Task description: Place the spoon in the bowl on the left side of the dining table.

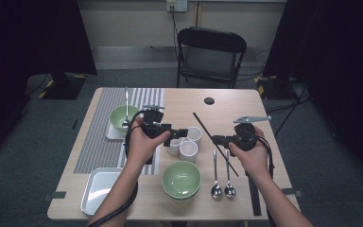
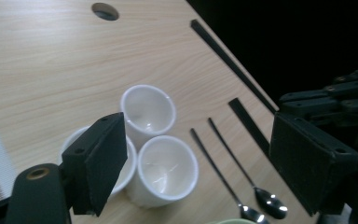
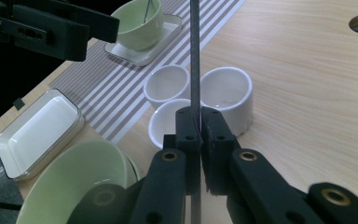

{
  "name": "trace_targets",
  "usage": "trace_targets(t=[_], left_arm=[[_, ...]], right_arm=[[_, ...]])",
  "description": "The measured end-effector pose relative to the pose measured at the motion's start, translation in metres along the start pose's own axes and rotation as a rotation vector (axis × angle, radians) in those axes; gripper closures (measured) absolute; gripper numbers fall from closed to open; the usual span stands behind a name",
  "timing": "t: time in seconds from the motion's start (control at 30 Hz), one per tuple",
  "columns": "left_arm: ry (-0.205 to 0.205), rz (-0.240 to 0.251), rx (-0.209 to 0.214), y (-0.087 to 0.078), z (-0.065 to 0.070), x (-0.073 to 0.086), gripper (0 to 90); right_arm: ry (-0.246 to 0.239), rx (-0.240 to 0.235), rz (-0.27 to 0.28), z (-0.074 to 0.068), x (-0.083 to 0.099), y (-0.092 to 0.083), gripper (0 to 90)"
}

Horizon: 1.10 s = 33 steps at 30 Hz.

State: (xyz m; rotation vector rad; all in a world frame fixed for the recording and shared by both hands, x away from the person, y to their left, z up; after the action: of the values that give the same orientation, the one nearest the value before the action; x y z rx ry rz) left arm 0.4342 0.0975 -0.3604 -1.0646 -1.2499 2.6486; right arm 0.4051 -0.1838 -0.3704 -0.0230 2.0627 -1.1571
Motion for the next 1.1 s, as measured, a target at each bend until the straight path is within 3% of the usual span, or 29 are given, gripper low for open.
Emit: trace_targets(t=[0.17,0.33,0.4,0.53,0.63,0.83,0.97,1.1], left_arm=[[-0.016,-0.007,0.002,0.002,0.001,0.003,19.4],[-0.018,0.000,0.020,0.003,0.004,0.006,36.5],[-0.054,-0.007,0.040,0.004,0.006,0.007,42.3],[-0.099,0.055,0.064,0.003,0.008,0.003,45.6],[-0.135,0.091,0.123,0.005,0.008,0.000,49.2],[-0.222,0.115,0.159,0.011,0.003,0.003,53.3],[-0.221,0.132,0.171,0.010,0.002,0.006,52.5],[-0.208,0.129,0.156,0.004,0.003,0.011,51.7]], right_arm=[[-0.017,-0.005,0.002,-0.009,-0.001,0.004,86.9],[-0.029,-0.022,0.005,-0.017,-0.001,0.007,86.9],[-0.036,-0.020,0.006,-0.020,-0.001,0.008,86.9],[-0.042,-0.030,0.014,-0.023,-0.005,0.010,86.9],[-0.048,-0.041,0.016,-0.025,-0.006,0.012,86.9],[-0.061,-0.057,0.021,-0.028,-0.008,0.016,86.9],[-0.075,-0.055,0.016,-0.031,-0.010,0.017,86.9],[-0.067,-0.046,0.021,-0.027,-0.014,0.015,86.9]])
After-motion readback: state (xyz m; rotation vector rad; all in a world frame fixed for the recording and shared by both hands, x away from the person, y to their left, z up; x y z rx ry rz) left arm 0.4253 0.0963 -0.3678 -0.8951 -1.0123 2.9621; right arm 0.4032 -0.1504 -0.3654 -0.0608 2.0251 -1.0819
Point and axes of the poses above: each handheld gripper's, and its own axes: y roughly forward along the jaws, x roughly out of its underside, z roughly to its right, the point moved 1 cm from there along y, roughly forward along the jaws, and after that the axes turned 14 degrees about -z, right-handed, at the moved point
